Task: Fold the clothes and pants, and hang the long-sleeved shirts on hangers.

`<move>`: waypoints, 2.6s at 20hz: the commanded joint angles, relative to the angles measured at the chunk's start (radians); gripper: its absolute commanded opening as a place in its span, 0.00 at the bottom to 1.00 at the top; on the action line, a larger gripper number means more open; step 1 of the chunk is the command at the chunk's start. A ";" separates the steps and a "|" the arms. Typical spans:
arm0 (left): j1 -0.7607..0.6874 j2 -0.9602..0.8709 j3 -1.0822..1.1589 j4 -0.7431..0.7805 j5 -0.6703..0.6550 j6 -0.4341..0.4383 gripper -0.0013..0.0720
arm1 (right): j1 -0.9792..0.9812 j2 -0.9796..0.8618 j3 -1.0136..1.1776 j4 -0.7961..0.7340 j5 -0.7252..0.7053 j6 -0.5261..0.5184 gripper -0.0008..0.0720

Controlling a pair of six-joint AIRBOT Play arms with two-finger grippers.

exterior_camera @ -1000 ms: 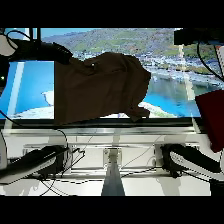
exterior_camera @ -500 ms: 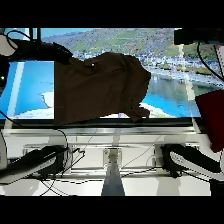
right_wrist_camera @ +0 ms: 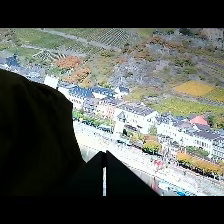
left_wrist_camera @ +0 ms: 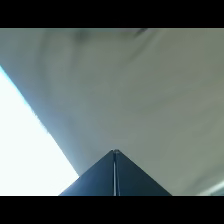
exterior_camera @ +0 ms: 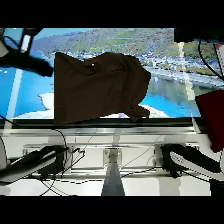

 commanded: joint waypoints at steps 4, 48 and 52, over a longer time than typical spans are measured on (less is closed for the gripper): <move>0.467 0.148 -0.336 -0.251 -0.071 0.006 0.03 | 0.000 -0.001 0.000 -0.002 0.081 -0.074 0.03; 0.408 -0.024 -0.838 -0.323 0.197 0.246 0.03 | 0.217 -0.113 -0.551 0.409 0.008 -0.282 0.63; 0.408 -0.024 -0.838 -0.323 0.197 0.246 0.03 | 0.248 -0.200 -0.551 0.301 0.002 -0.054 0.63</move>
